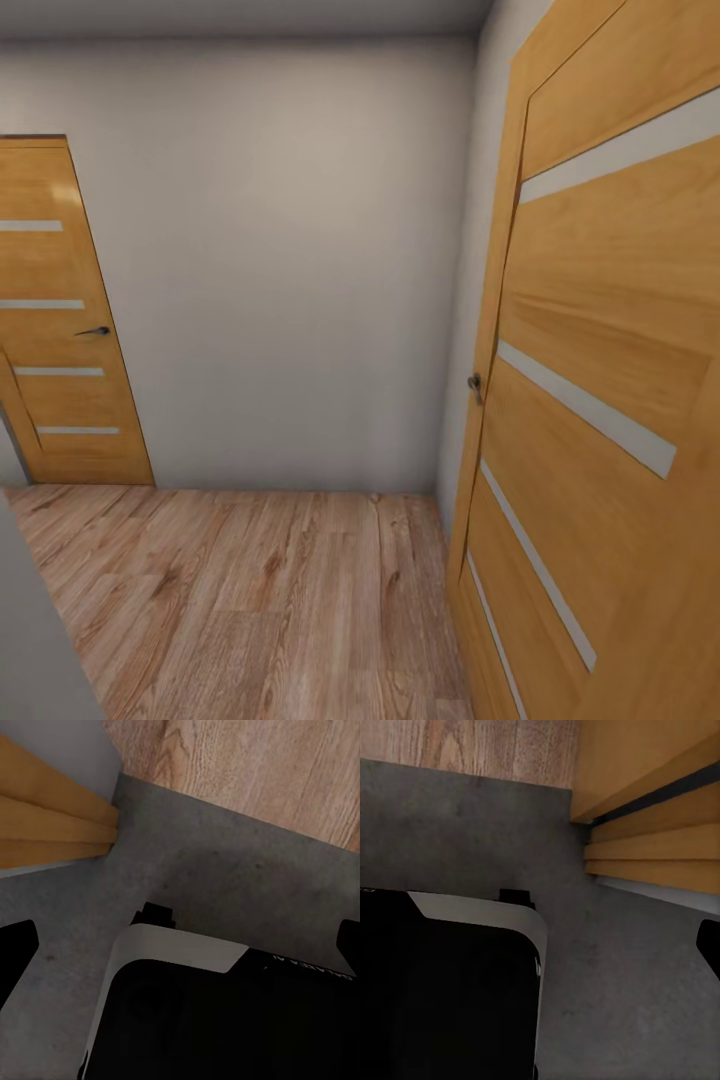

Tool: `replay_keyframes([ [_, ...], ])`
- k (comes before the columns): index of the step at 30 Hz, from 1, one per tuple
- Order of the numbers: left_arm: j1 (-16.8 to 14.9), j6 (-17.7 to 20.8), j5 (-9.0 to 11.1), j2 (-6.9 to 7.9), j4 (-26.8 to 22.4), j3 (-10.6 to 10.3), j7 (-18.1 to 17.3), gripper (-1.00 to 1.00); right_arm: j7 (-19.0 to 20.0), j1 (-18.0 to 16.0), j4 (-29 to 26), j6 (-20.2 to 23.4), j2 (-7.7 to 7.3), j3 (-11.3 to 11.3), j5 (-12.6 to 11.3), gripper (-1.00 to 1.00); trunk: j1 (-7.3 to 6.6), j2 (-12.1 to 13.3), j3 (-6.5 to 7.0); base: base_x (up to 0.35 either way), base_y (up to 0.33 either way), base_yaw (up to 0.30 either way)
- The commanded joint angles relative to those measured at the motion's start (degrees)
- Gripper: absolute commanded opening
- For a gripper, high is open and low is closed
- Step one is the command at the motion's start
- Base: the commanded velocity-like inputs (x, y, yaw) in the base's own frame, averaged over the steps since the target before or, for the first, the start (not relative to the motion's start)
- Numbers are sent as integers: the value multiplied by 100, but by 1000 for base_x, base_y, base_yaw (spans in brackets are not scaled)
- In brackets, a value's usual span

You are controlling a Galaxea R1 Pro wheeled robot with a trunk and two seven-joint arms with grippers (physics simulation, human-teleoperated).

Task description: Move the two storage containers from the living room to the garage. In the garage, place one container on the floor and stack the other container on top of it (either order is fine).

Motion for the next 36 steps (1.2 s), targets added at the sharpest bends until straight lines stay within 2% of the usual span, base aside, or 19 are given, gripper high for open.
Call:
replay_keyframes([
  [1, -4, 8, 46, 0, 0, -49, 14, 100, -17, -8, 18, -31, 2, 44, -14, 100, 1, -6, -8, 0, 0, 0],
  [18, -4, 8, 55, 8, 0, -49, 14, 100, -21, -8, 18, -28, 2, 44, -14, 100, 1, -6, -8, 258, 0, 0],
  [36, -4, 8, 55, 1, 0, -49, 14, 100, -19, -8, 18, -29, 2, 44, -14, 100, 1, -6, -8, 20, 29, 0],
])
